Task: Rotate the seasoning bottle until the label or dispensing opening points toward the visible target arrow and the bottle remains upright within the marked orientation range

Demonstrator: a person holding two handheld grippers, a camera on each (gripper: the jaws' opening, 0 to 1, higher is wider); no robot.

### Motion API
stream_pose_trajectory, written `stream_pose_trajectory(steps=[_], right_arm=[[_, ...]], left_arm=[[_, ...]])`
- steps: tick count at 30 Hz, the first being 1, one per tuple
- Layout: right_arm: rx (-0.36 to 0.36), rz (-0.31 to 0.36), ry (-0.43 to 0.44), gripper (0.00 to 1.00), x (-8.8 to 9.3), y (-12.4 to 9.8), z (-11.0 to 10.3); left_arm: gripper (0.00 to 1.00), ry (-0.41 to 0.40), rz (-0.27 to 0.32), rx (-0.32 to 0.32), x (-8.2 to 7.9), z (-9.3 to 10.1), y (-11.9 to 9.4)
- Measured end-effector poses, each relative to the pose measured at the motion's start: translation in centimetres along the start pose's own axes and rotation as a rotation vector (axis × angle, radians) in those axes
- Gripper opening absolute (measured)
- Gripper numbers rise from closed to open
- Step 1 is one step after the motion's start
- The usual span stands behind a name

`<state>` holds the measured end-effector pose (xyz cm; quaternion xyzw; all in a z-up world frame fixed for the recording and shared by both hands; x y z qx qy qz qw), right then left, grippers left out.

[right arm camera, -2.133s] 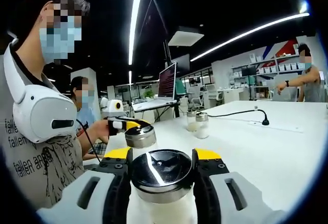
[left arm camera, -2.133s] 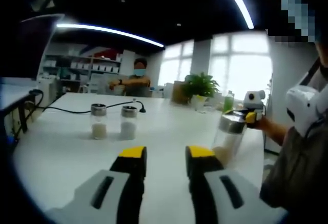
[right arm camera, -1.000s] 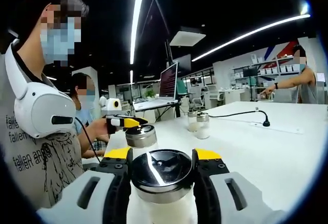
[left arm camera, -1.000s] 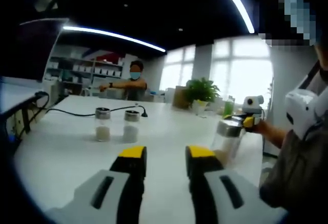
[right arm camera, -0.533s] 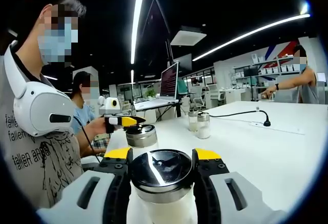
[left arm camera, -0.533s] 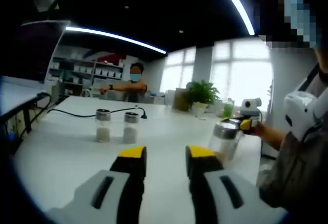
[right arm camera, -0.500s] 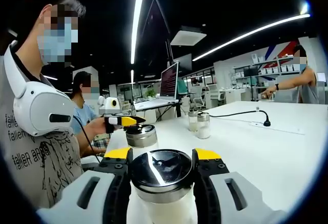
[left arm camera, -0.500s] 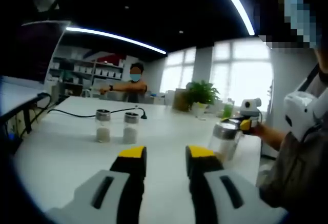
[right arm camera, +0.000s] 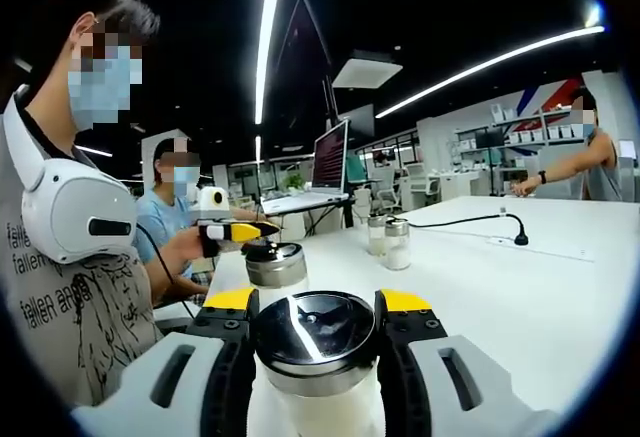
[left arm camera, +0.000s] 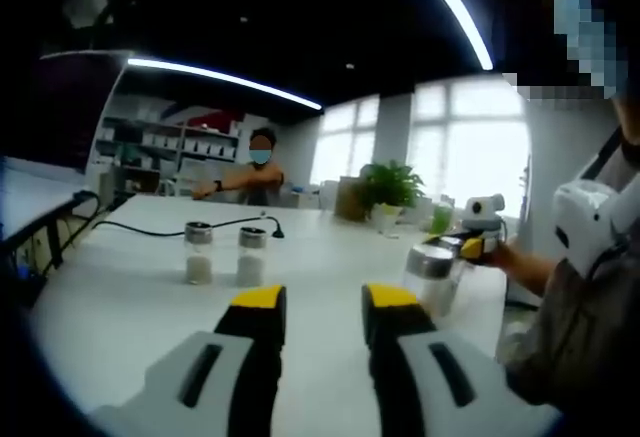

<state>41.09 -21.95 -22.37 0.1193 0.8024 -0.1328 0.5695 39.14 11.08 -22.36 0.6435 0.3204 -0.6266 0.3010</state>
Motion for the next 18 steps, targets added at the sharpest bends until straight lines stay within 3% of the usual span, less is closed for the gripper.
stream_pose_trajectory(steps=[9, 18], right_arm=[[-0.008, 0.003, -0.003, 0.46, 0.9, -0.5, 0.0], [-0.023, 0.001, -0.002, 0.46, 1.6, -0.5, -0.4]], left_arm=[[0.32, 0.014, 0.007, 0.001, 0.3, 1.9, -0.1], [0.32, 0.022, 0.011, 0.002, 0.5, 2.2, -0.6]])
Point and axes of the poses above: the point that each gripper's makers call its tool centre point, and the gripper's own axes: y roughly forward along the fingers, z roughly to its right, x roughly out of its underside, the point moved 6 cm from there along -y, roughly backward along the fingers, and after that the axes turned 11 degrees about y, right-handed, at the moved point
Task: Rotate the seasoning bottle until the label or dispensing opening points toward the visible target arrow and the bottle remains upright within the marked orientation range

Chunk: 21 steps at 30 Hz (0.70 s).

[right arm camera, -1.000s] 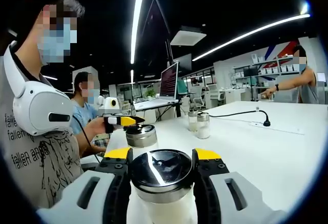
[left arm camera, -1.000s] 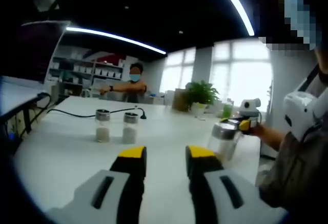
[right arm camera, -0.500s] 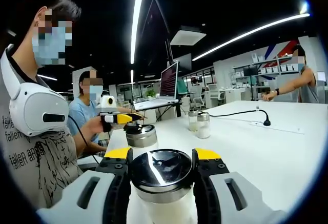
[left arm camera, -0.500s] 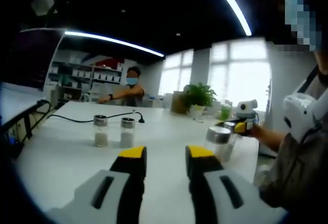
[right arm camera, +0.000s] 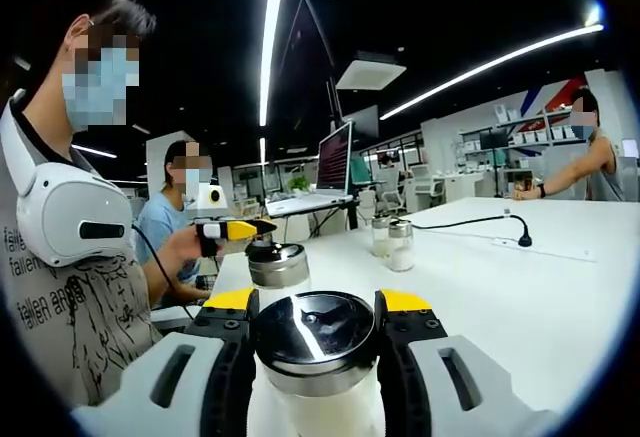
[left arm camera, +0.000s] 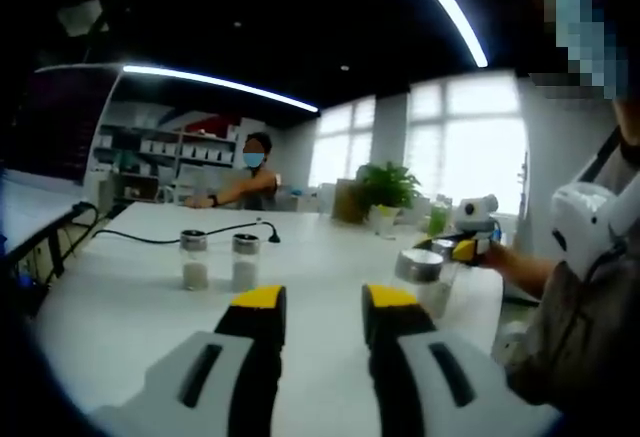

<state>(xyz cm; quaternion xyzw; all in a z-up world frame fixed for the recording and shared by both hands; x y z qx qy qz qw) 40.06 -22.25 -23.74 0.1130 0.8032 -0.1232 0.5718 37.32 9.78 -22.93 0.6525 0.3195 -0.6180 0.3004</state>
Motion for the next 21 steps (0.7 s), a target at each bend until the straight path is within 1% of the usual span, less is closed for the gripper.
stream_pose_trajectory(steps=[11, 15, 21], right_arm=[[-0.009, 0.000, 0.004, 0.46, 0.38, 0.38, -0.43], [-0.015, 0.001, 0.003, 0.46, 0.38, 0.28, -0.46], [-0.020, 0.000, 0.003, 0.46, 0.32, 0.31, -0.54]], left_arm=[[0.32, -0.013, 0.007, 0.016, 0.52, -0.20, -0.28], [0.32, -0.038, 0.045, 0.039, 0.01, 0.11, -0.19], [0.32, -0.029, 0.038, 0.037, 0.00, -0.02, -0.05]])
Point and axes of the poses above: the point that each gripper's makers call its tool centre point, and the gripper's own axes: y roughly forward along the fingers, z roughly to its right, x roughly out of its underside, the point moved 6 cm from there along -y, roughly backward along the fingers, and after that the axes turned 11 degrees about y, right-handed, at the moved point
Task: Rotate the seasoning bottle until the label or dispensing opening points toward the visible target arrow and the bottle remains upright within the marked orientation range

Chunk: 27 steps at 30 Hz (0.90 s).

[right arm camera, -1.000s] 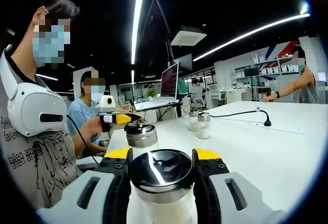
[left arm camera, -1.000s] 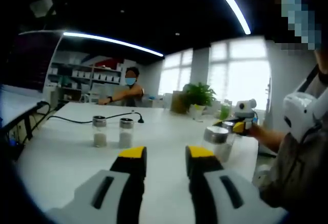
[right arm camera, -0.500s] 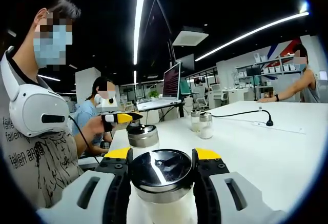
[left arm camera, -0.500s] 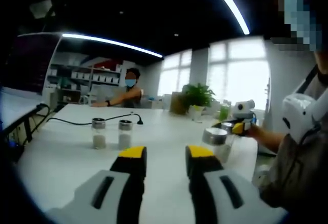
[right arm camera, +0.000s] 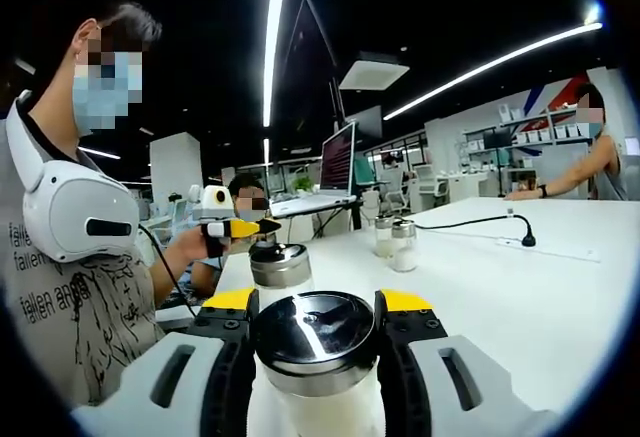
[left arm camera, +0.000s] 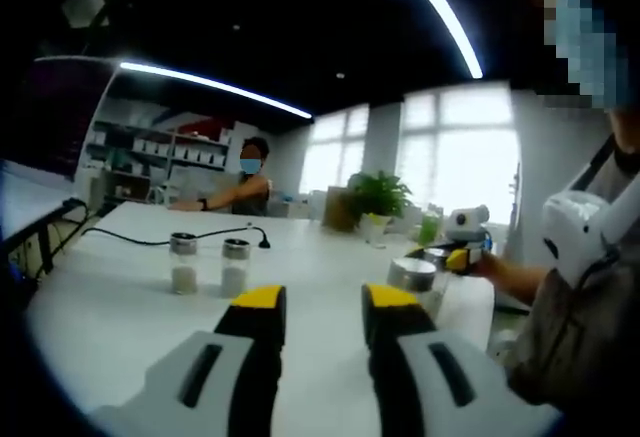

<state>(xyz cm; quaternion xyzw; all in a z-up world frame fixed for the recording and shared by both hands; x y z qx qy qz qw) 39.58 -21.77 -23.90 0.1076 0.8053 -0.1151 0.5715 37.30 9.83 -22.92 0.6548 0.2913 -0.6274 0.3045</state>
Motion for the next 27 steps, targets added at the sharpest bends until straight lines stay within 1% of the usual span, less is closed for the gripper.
stream_pose_trajectory(steps=[5, 10, 12, 14, 16, 18, 20, 21, 23, 27], right_arm=[[-0.013, 0.008, 0.000, 0.46, -0.1, 0.0, 0.1], [-0.025, 0.043, -0.009, 0.48, -0.1, -0.3, 0.2], [-0.006, 0.035, -0.009, 0.54, 0.1, -0.1, 0.2], [0.023, 0.048, -0.009, 0.59, -0.1, -0.1, 0.3], [0.045, 0.099, -0.022, 0.57, -1.0, -0.5, 0.2], [0.052, 0.154, 0.010, 0.57, -1.8, -1.0, -0.1], [0.087, 0.167, 0.007, 0.56, -2.1, -1.4, -0.3], [0.122, 0.165, -0.005, 0.56, -2.0, -1.5, -0.5], [0.165, 0.153, -0.020, 0.55, -1.8, -1.4, -1.0], [0.211, 0.135, -0.033, 0.55, -1.6, -0.8, -1.6]], left_arm=[[0.31, 0.003, 0.008, 0.011, -0.1, 0.1, 0.3], [0.31, 0.018, 0.010, 0.015, -0.2, 0.1, 0.6], [0.31, 0.019, 0.014, 0.014, -0.3, 0.0, 0.4], [0.31, 0.019, 0.015, 0.012, -0.4, -0.1, 0.3], [0.31, 0.022, 0.017, 0.011, -0.4, -0.1, 0.1], [0.31, 0.020, 0.023, 0.012, -0.4, -0.2, 0.1], [0.31, 0.018, 0.027, 0.015, -0.5, -0.4, 0.0], [0.31, 0.017, 0.028, 0.016, -0.5, -0.5, 0.0], [0.31, 0.016, 0.036, 0.018, -0.6, -0.7, 0.0], [0.31, 0.018, 0.056, 0.023, -0.8, -1.1, 0.3]])
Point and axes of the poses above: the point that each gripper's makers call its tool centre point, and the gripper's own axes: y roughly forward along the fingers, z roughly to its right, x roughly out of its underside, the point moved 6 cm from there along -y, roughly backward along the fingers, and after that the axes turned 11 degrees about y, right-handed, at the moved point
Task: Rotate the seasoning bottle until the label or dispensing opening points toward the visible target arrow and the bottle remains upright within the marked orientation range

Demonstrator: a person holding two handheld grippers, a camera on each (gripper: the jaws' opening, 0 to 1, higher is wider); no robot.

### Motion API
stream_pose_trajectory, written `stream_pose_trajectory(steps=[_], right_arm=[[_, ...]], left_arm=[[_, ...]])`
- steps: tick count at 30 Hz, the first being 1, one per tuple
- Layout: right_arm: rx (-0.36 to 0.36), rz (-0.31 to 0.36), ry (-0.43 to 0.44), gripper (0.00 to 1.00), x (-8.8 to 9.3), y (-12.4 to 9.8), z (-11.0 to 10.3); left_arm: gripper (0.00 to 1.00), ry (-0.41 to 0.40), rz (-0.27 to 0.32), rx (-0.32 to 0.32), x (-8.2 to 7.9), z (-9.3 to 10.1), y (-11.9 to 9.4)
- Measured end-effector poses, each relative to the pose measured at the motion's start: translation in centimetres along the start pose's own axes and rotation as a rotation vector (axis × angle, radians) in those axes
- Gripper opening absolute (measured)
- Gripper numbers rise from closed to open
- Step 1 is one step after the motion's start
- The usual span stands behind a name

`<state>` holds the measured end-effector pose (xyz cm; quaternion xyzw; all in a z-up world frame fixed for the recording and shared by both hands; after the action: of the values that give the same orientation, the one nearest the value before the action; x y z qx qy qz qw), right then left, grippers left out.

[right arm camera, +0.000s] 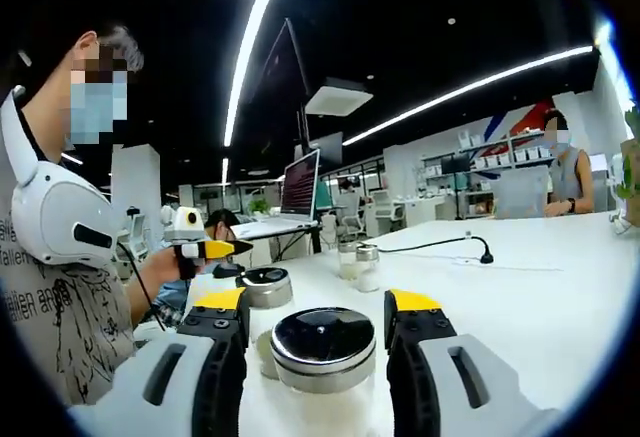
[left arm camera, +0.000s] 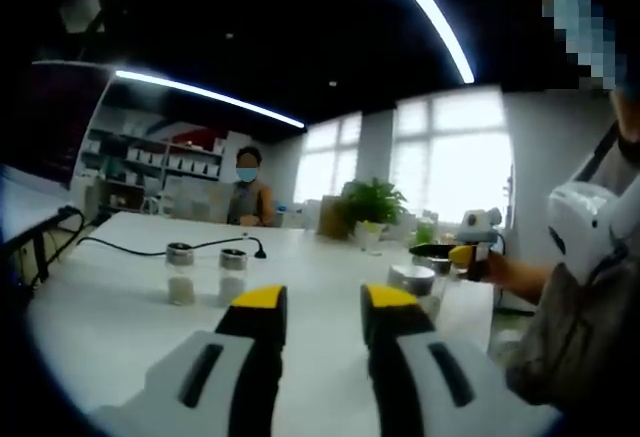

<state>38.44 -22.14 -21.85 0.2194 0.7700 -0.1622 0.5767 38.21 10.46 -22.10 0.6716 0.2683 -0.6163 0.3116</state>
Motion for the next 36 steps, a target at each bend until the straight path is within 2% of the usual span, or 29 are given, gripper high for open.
stream_pose_trajectory(steps=[9, 15, 24, 36], right_arm=[[0.066, 0.006, 0.024, 0.45, -0.1, 0.5, 1.0], [0.070, -0.021, 0.006, 0.43, -0.4, 0.6, 1.4], [0.036, -0.042, 0.016, 0.43, -0.6, 0.4, 2.0], [-0.010, -0.063, 0.012, 0.43, -0.2, 0.9, 1.5]], left_arm=[[0.30, -0.005, 0.027, 0.014, -0.3, -0.8, 0.2], [0.30, -0.013, 0.024, 0.003, 0.1, -1.1, 0.5], [0.30, -0.011, 0.016, 0.010, -0.1, -0.8, 0.7], [0.30, -0.004, -0.011, 0.021, 0.3, -0.8, 0.6]])
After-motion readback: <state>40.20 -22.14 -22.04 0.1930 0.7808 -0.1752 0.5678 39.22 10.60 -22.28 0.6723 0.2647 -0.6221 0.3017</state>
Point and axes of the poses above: the point that each gripper's makers call its tool centre point, and the gripper's own axes: y roughly forward along the fingers, z roughly to its right, x roughly out of its underside, the point moved 6 cm from there along -y, roughly backward along the fingers, and after that the axes turned 11 degrees about y, right-handed, at the moved point
